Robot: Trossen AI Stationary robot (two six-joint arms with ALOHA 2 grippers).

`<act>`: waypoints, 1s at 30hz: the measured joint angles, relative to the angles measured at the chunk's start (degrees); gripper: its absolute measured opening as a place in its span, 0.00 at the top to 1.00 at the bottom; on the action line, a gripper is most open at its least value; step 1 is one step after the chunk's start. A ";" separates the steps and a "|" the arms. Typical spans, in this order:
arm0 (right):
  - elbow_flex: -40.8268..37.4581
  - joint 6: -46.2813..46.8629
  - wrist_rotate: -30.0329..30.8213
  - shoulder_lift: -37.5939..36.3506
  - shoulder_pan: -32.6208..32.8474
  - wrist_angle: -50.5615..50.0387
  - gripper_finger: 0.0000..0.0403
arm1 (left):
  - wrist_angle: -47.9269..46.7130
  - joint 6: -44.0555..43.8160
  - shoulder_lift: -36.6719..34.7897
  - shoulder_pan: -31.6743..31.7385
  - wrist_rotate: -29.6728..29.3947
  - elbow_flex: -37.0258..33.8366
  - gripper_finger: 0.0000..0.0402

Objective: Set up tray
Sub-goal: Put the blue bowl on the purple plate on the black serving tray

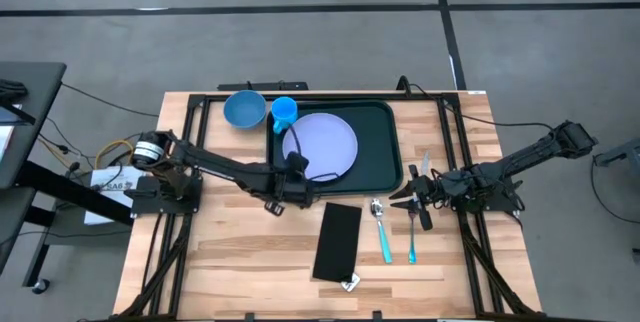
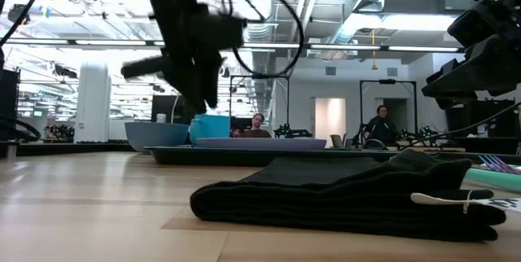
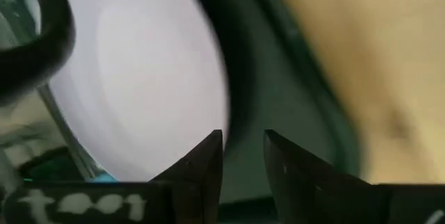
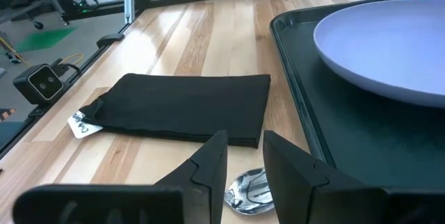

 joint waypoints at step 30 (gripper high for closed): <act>0.00 0.00 -0.01 0.00 -0.01 0.15 0.78 | -42.95 -46.43 -15.91 4.71 -3.42 25.45 0.76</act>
